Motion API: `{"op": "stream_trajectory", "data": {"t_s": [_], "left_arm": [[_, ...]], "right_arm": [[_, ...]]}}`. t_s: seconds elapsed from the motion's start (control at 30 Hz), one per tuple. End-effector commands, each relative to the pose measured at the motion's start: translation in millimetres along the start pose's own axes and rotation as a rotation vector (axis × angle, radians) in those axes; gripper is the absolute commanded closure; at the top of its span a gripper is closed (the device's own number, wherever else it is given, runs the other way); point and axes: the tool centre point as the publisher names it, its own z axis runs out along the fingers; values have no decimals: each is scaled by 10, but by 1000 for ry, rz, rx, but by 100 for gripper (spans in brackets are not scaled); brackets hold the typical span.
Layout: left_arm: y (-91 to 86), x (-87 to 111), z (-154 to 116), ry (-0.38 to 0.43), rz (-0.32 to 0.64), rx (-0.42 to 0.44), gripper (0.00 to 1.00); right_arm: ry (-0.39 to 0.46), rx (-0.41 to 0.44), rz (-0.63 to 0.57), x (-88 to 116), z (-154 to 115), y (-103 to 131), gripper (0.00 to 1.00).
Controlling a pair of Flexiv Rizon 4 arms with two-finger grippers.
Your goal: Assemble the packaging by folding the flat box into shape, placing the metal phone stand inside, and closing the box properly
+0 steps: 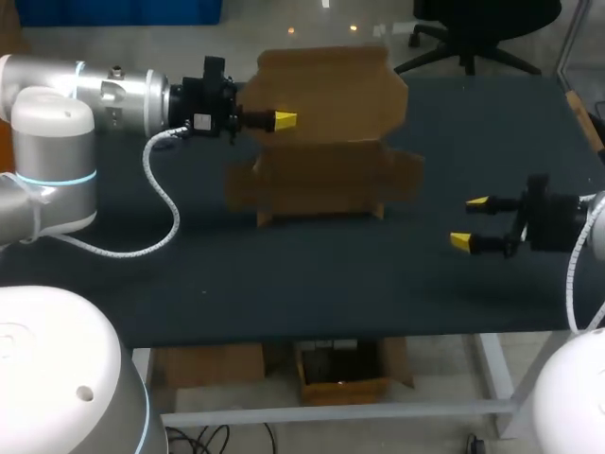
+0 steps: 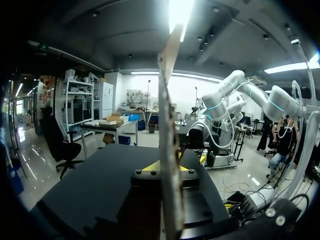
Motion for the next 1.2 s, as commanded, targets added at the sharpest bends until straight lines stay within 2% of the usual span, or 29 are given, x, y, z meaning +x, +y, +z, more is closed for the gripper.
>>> {"op": "stream_trajectory", "data": {"t_s": [0.03,0.37,0.7,0.97,1.2], "left_arm": [[-80,89,-53,-17,3,-3,100],[-202,201,-159,-16,-14,16,100],[-247,274,-157,78,-55,-32,100],[-237,276,-117,152,-72,-12,100],[-192,216,-73,168,-93,1,100]], "right_arm": [[-14,11,-7,54,-18,25,0],[-23,19,-10,65,-10,42,0],[-23,19,-10,65,-10,42,0],[-36,11,-64,181,9,57,0],[-35,30,-107,267,8,36,0]]}}
